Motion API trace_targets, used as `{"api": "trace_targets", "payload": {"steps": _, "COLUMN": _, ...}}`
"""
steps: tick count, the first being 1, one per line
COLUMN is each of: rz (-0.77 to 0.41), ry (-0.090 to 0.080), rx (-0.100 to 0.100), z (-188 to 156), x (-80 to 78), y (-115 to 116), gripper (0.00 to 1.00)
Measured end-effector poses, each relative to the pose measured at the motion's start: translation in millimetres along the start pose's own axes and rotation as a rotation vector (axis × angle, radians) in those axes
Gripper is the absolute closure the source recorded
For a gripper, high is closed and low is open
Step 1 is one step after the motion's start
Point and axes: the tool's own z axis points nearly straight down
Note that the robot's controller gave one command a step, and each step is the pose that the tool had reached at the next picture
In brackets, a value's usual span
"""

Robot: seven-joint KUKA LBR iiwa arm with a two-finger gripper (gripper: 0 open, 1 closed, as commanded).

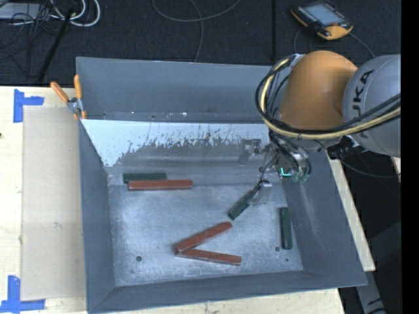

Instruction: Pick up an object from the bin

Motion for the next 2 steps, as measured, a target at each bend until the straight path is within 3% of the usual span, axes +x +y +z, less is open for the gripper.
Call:
{"api": "trace_targets", "payload": {"steps": 1, "rz": -0.036, "ry": -0.009, "rx": 0.000, "z": 39.4, "x": 7.7, "y": -20.7, "gripper": 0.00}}
{"api": "trace_targets", "payload": {"steps": 2, "rz": -0.197, "ry": 0.000, "rx": 0.000, "z": 92.4, "x": 20.6, "y": -27.0, "gripper": 0.00}}
